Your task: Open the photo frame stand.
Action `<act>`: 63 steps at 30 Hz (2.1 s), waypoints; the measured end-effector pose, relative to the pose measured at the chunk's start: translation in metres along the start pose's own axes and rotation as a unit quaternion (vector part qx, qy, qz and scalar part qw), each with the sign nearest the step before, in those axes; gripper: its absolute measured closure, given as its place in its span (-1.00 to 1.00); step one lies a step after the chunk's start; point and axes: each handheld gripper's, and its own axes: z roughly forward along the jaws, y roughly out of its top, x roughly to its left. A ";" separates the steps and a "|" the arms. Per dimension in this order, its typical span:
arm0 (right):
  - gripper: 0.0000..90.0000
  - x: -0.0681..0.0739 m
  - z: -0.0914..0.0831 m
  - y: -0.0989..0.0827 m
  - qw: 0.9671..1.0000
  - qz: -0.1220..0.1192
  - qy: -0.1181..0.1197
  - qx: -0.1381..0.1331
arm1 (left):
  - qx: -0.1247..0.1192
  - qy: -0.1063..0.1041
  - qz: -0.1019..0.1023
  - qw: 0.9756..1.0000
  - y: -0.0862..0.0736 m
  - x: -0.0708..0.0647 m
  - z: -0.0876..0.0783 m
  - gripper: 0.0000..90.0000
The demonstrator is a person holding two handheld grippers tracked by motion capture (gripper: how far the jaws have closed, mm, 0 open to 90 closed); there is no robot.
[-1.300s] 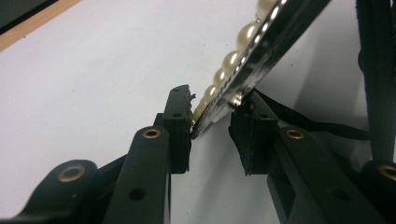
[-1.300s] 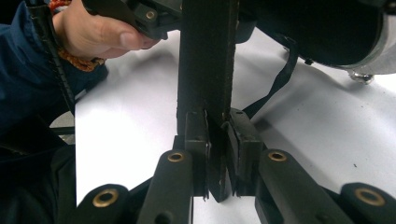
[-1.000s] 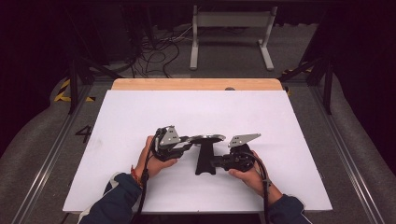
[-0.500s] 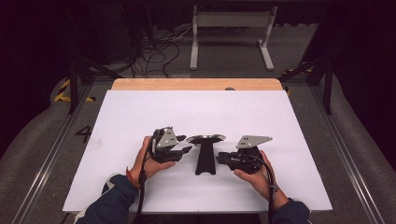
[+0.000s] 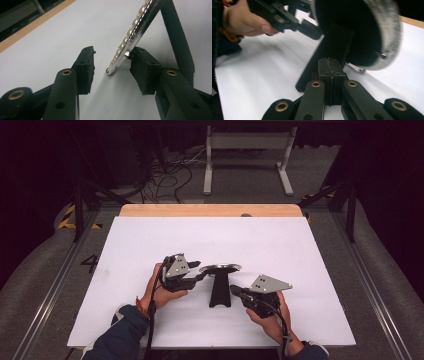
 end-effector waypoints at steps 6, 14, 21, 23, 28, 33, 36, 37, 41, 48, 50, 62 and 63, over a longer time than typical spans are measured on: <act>1.00 0.020 0.022 -0.001 1.000 -0.012 -0.004 -0.003 | 0.002 -0.010 -0.012 1.000 0.000 0.000 0.011 0.20; 1.00 0.044 0.049 -0.010 0.999 -0.035 -0.030 0.001 | 0.012 -0.025 -0.025 0.999 -0.005 0.001 0.021 0.39; 1.00 0.046 0.062 -0.012 0.999 -0.030 -0.042 0.013 | 0.014 -0.020 -0.010 1.000 -0.005 -0.003 0.019 0.56; 1.00 0.048 0.064 -0.012 0.998 -0.032 -0.048 0.016 | 0.014 -0.017 -0.010 1.000 -0.005 -0.003 0.019 0.57; 1.00 0.057 0.068 -0.012 0.997 -0.050 -0.063 0.014 | 0.014 -0.014 -0.008 1.000 -0.004 -0.005 0.019 0.57; 1.00 0.061 0.072 -0.012 0.997 -0.048 -0.064 0.014 | 0.017 -0.011 -0.005 1.000 -0.004 -0.006 0.018 0.58; 1.00 0.065 0.077 -0.013 0.996 -0.053 -0.068 0.018 | 0.018 -0.007 -0.003 1.000 -0.004 -0.007 0.018 0.59; 1.00 0.066 0.079 -0.013 0.996 -0.056 -0.071 0.020 | 0.019 -0.007 -0.002 1.000 -0.004 -0.008 0.018 0.59; 1.00 0.068 0.084 -0.015 0.995 -0.055 -0.075 0.030 | 0.020 -0.005 -0.001 1.000 -0.004 -0.008 0.017 0.60; 1.00 0.065 0.084 -0.017 0.993 -0.053 -0.093 0.050 | 0.022 -0.002 -0.001 1.000 -0.004 -0.010 0.016 0.61; 1.00 0.065 0.084 -0.018 0.993 -0.053 -0.096 0.052 | 0.022 -0.002 -0.001 1.000 -0.004 -0.010 0.015 0.63; 1.00 0.062 0.084 -0.019 0.993 -0.040 -0.092 0.064 | 0.023 -0.006 0.004 1.000 -0.005 -0.011 0.012 0.68; 1.00 0.062 0.084 -0.019 0.993 -0.036 -0.090 0.063 | 0.024 -0.006 0.005 1.000 -0.004 -0.012 0.012 0.68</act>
